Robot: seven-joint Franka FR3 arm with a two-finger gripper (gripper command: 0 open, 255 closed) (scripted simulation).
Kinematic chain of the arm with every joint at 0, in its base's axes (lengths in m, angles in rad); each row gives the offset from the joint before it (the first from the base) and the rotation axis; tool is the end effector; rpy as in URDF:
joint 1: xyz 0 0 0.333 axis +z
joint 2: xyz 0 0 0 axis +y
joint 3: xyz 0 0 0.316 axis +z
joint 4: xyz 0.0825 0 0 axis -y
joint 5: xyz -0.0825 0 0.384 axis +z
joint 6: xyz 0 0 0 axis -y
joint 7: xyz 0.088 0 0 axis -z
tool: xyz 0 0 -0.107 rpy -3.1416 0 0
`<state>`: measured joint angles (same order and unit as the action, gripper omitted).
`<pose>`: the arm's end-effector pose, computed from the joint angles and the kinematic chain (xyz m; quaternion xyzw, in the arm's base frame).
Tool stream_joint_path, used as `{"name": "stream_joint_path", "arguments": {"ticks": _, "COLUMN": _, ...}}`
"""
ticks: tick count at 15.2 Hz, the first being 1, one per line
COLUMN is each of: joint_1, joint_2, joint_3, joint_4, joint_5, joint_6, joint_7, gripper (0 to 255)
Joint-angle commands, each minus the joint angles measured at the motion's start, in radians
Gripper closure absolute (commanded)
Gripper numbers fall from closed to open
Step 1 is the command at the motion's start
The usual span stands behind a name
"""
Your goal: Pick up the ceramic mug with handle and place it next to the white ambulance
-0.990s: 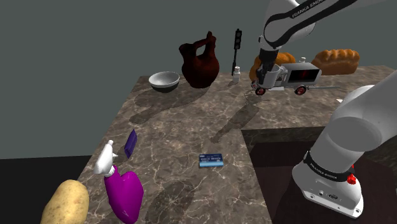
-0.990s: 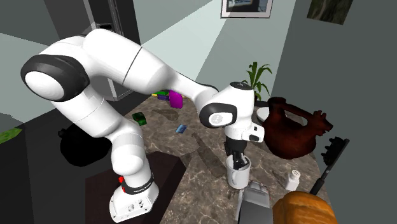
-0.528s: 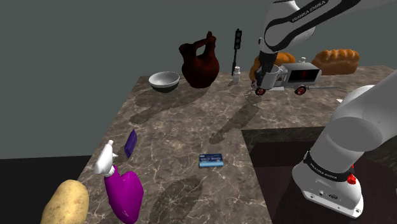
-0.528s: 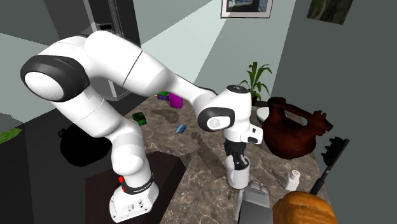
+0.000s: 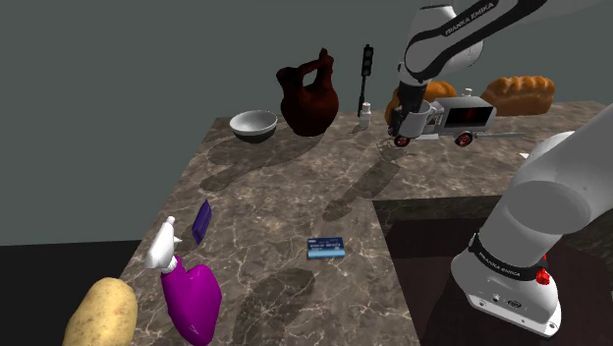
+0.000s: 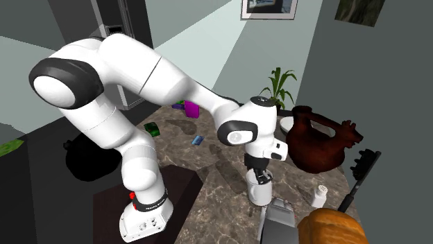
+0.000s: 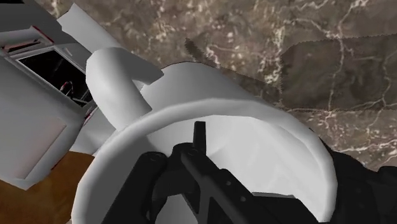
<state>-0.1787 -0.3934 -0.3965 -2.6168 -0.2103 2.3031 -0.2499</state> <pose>0.3428 -0.2219 0.3771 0.9961 -0.0827 0.0261 0.0173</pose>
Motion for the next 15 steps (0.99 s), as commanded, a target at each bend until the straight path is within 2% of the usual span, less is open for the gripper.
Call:
{"name": "stream_joint_path", "arguments": {"ticks": 1, "joint_1": -0.012, "joint_2": 0.028, "joint_3": -0.021, "joint_4": -0.009, "joint_5": -0.06, "joint_6": 0.0, "joint_7": -0.005, "gripper": 0}}
{"name": "stream_joint_path", "arguments": {"ticks": 2, "joint_1": -0.011, "joint_2": 0.031, "joint_3": -0.02, "joint_4": -0.009, "joint_5": -0.058, "joint_6": 0.003, "joint_7": -0.004, "gripper": 0}}
{"name": "stream_joint_path", "arguments": {"ticks": 3, "joint_1": -0.026, "joint_2": 0.029, "joint_3": 0.01, "joint_4": -0.018, "joint_5": -0.047, "joint_6": 0.008, "joint_7": 0.004, "gripper": 0}}
{"name": "stream_joint_path", "arguments": {"ticks": 7, "joint_1": -0.033, "joint_2": -0.055, "joint_3": 0.046, "joint_4": 0.049, "joint_5": -0.037, "joint_6": -0.144, "joint_7": 0.006, "gripper": 0}}
{"name": "stream_joint_path", "arguments": {"ticks": 15, "joint_1": -0.033, "joint_2": -0.055, "joint_3": 0.047, "joint_4": 0.049, "joint_5": -0.037, "joint_6": -0.144, "joint_7": 0.005, "gripper": 0}}
